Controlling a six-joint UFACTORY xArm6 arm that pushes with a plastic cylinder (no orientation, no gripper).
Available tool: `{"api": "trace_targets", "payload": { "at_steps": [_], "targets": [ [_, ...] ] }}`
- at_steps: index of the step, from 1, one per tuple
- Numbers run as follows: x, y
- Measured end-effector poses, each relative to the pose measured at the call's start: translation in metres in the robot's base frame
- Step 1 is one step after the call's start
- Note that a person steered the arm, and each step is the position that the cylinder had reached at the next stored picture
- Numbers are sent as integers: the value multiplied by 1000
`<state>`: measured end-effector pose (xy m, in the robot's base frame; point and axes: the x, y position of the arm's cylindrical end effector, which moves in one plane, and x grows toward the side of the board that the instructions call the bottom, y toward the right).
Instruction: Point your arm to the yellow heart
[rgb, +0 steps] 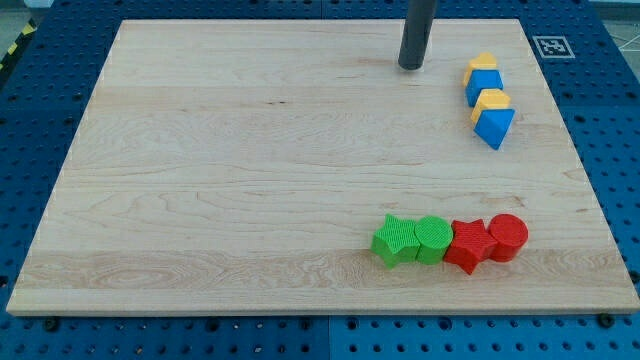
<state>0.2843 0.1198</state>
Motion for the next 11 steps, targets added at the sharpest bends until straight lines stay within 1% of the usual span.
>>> {"api": "trace_targets", "payload": {
  "at_steps": [2,3,5,7,11],
  "targets": [
    [-24,1],
    [-29,20],
    [-30,104],
    [-28,148],
    [-2,146]
  ]
}}
